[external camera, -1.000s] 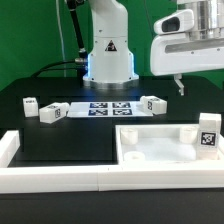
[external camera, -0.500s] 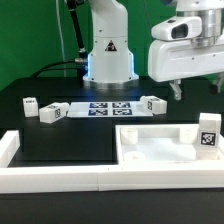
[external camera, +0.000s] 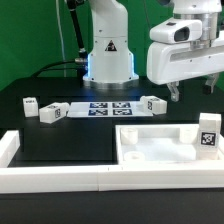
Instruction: Assemble square table
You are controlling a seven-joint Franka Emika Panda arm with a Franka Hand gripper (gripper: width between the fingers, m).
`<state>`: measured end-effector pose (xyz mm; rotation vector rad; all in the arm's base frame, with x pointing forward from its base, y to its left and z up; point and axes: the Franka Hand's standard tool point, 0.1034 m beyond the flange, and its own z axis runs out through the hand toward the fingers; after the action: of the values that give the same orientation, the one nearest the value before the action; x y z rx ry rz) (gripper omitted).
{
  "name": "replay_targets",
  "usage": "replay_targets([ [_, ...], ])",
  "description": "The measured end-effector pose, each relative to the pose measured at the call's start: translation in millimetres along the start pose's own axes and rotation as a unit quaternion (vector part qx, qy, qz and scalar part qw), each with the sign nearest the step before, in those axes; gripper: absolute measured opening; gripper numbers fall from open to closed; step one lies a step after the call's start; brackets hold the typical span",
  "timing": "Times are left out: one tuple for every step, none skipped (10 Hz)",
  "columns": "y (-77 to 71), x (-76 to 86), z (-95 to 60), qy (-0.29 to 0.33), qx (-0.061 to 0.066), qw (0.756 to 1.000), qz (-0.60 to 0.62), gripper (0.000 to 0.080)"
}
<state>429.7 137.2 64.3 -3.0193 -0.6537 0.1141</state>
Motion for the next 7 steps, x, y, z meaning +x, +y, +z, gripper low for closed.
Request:
replay_targets([
  [-2.1,-22.5,4.4,-0.054,0.003,0.999,-0.004,0.0649],
  [-1.3,-41.4,6.7,-0.098,0.002,0.995,-0.018,0.0649],
  [1.8,-51.2,9.5,-0.119,0.002,0.993,-0.02,0.0649],
  [3.1,-57.9,11.9,-0.152,0.009,0.988,-0.014,0.0649],
  [1.0,-53.6,11.5,-0.175,0.012,0.984,-0.011,0.0649],
  [-1.1,-56.7,11.7,-0.214,0.018,0.977,-0.007,0.0649],
  [-1.9,-58.5,15.6,-0.254,0.019,0.967,0.006,0.0649],
])
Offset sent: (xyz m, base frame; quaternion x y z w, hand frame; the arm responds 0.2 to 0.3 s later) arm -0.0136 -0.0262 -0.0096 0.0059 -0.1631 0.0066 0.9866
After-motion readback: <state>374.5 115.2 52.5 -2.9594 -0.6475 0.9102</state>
